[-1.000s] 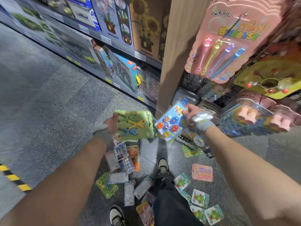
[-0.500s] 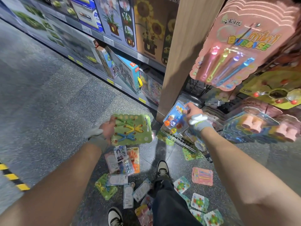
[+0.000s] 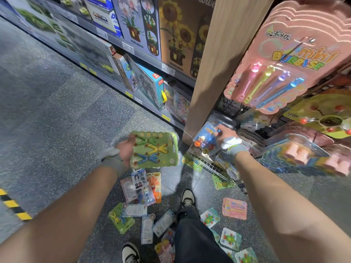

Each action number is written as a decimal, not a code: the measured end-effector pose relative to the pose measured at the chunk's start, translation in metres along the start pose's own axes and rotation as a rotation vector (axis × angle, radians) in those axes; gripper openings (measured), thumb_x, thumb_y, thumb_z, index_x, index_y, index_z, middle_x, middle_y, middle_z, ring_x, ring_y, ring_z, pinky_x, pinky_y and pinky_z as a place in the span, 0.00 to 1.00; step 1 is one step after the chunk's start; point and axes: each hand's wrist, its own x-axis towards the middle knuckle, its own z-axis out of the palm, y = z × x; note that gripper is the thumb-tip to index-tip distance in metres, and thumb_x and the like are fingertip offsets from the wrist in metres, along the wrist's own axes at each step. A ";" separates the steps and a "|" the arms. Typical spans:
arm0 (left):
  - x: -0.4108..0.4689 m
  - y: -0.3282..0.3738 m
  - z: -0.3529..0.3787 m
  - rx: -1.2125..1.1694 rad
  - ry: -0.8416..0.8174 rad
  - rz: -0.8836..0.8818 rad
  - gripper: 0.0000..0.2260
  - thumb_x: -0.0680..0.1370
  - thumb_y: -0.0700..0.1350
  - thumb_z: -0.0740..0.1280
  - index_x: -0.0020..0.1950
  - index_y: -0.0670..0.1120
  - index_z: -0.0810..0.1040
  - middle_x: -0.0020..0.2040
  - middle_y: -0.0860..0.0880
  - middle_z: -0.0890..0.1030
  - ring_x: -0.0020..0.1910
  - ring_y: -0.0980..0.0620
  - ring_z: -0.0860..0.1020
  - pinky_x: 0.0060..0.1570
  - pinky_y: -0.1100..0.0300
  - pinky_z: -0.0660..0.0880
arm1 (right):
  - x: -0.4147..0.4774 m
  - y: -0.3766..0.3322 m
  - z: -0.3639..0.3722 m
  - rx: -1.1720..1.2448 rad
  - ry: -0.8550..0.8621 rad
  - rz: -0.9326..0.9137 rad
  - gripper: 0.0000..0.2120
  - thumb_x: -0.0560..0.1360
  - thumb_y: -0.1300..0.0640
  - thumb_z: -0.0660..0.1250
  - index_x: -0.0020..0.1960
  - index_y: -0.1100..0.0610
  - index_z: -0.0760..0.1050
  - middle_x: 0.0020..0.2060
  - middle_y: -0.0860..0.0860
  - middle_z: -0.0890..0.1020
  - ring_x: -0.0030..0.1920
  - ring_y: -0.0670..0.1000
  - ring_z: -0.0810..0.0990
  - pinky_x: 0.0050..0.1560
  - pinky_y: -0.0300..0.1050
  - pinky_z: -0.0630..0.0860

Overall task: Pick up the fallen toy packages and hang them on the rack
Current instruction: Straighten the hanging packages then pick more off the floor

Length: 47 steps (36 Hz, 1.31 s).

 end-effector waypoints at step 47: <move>-0.076 0.017 -0.017 0.308 -0.019 0.157 0.22 0.83 0.58 0.54 0.55 0.42 0.77 0.55 0.39 0.80 0.47 0.44 0.79 0.52 0.54 0.74 | -0.067 -0.046 -0.027 0.080 0.176 0.110 0.12 0.76 0.59 0.64 0.59 0.57 0.77 0.57 0.57 0.81 0.56 0.58 0.79 0.54 0.44 0.74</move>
